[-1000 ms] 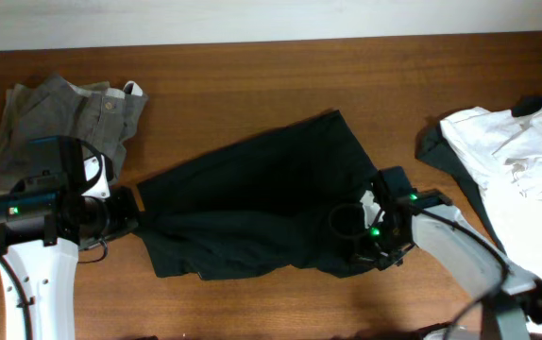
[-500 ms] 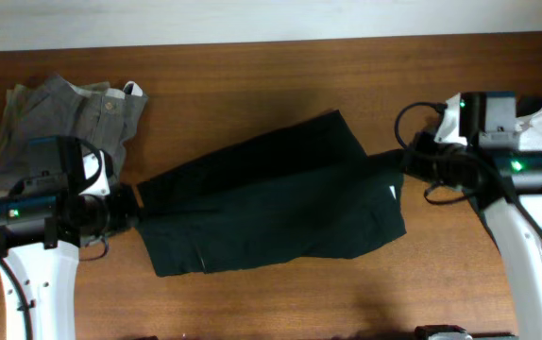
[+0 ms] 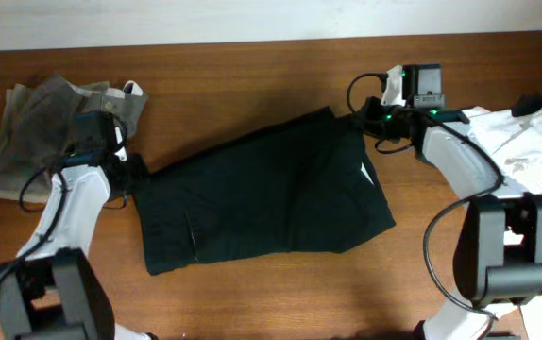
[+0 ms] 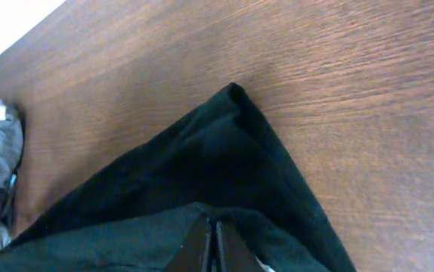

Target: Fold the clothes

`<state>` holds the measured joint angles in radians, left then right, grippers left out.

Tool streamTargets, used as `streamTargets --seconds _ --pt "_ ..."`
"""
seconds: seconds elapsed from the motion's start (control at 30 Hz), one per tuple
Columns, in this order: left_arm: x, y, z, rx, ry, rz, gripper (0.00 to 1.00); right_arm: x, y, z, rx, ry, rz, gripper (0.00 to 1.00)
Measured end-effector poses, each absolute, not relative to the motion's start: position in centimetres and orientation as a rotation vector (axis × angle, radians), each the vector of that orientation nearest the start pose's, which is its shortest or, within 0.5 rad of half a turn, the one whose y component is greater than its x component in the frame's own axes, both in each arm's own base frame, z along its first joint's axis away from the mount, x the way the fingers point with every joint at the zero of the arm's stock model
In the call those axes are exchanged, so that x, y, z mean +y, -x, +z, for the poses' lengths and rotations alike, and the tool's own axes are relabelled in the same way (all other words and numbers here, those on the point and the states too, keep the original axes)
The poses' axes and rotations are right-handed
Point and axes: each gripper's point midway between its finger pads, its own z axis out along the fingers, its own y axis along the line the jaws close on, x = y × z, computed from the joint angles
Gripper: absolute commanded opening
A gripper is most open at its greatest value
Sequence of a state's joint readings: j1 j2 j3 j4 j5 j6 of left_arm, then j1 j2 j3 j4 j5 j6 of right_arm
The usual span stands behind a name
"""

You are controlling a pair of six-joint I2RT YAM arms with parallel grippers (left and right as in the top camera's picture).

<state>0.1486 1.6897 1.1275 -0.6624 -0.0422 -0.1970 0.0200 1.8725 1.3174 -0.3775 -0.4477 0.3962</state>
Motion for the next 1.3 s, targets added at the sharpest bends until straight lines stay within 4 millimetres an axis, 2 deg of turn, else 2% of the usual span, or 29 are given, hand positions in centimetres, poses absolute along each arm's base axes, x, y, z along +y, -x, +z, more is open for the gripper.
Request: streamTargets --seconds 0.03,0.07,0.1,0.17,0.2,0.23,0.27,0.33,0.37,0.43,0.5,0.57,0.6,0.63,0.7,0.77,0.8,0.83,0.9,0.93,0.97,1.0,1.03,1.1,1.17,1.2,1.23,1.27,1.3 --pt "6.3 -37.2 6.0 2.749 0.491 0.050 0.14 8.5 -47.6 10.0 2.500 -0.281 0.733 0.23" --pt "6.5 -37.8 5.7 2.733 0.489 0.054 0.30 8.5 -47.8 9.7 2.499 -0.281 0.732 0.44" --pt "6.7 -38.0 5.4 2.733 0.489 0.072 0.35 8.4 -48.0 9.6 2.494 -0.281 0.727 0.52" --pt "7.2 -37.1 5.4 2.766 0.513 0.096 0.39 7.9 -48.0 9.5 2.496 -0.290 0.706 0.57" --pt "7.5 -36.6 5.6 2.787 0.528 0.107 0.38 7.2 -47.4 9.0 2.532 -0.318 0.697 0.56" --pt "8.0 -36.3 6.2 2.800 0.549 0.115 0.32 6.3 -46.6 8.4 2.573 -0.362 0.689 0.54" --pt "8.3 -36.4 6.8 2.790 0.560 0.115 0.19 4.8 -45.2 7.7 2.637 -0.431 0.676 0.53" --pt "8.5 -37.2 10.3 2.724 0.566 0.036 0.14 2.6 -42.2 6.7 2.755 -0.516 0.662 0.51" --pt "7.5 -37.8 11.6 2.697 0.520 -0.046 0.14 1.9 -40.2 6.2 2.829 -0.547 0.662 0.52" --pt "3.9 -38.4 12.2 2.706 0.325 -0.184 0.14 2.9 -36.7 5.5 2.969 -0.494 0.678 0.53" --pt "-0.3 -38.7 10.6 2.763 0.087 -0.270 0.12 3.9 -35.1 4.1 3.033 -0.426 0.627 0.44" --pt "-2.8 -38.2 7.1 2.855 -0.054 -0.323 0.11 4.5 -32.5 1.5 3.117 -0.387 0.543 0.12" --pt "-3.2 -37.8 4.8 2.911 -0.095 -0.341 0.10 4.5 -31.1 0.4 3.154 -0.383 0.515 0.04" --pt "-3.2 -37.5 3.2 2.951 -0.106 -0.351 0.08 4.2 -30.8 0.2 3.160 -0.409 0.497 0.04" --pt "-3.3 -37.3 0.6 2.995 -0.126 -0.378 0.06 2.0 -28.6 0.4 3.232 -0.640 0.350 0.04" --pt "-3.7 -37.4 0.5 2.991 -0.141 -0.407 0.03 -0.3 -26.3 1.0 3.283 -0.829 0.218 0.04" --pt "-3.8 -37.3 0.4 2.992 -0.147 -0.413 0.02 -1.9 -25.3 1.6 3.279 -0.929 0.149 0.22" --pt "-3.9 -37.4 0.4 2.989 -0.150 -0.422 0.02 -3.1 -24.9 2.3 3.252 -0.994 0.110 0.34" --pt "-4.1 -37.4 0.5 2.987 -0.155 -0.429 0.01 -4.2 -24.3 3.5 3.224 -1.023 0.044 0.40" --pt "-4.0 -37.5 0.9 2.991 -0.153 -0.423 0.01 -4.7 -24.6 4.5 3.196 -0.995 0.036 0.51" --pt "-3.9 -37.9 1.5 2.989 -0.152 -0.419 0.02 -4.9 -25.9 5.6 3.149 -0.919 0.070 0.56" --pt "-3.8 -38.3 2.2 2.989 -0.151 -0.411 0.07 -4.5 -27.9 6.5 3.086 -0.812 0.159 0.56" --pt "-3.6 -38.8 3.0 2.982 -0.151 -0.401 0.13 -4.0 -30.8 8.0 2.983 -0.675 0.255 0.56" --pt "-3.5 -40.9 6.0 2.935 -0.158 -0.385 0.31 -2.8 -35.6 10.4 2.793 -0.476 0.412 0.56" --pt "-3.5 -41.2 6.9 2.930 -0.157 -0.383 0.40 -2.1 -38.1 10.8 2.708 -0.390 0.455 0.57" --pt "-3.4 -41.2 7.2 2.934 -0.160 -0.381 0.43 -1.0 -40.1 9.9 2.675 -0.314 0.488 0.57" --pt "-3.4 -41.0 7.2 2.940 -0.161 -0.381 0.46 -0.1 -40.9 8.5 2.685 -0.281 0.508 0.57" --pt "-3.5 -40.5 7.1 2.960 -0.159 -0.385 0.48 0.8 -41.6 6.0 2.715 -0.269 0.535 0.57" --pt "-3.3 -40.3 7.1 2.972 -0.157 -0.377 0.49 1.2 -41.7 4.7 2.736 -0.270 0.551 0.57"
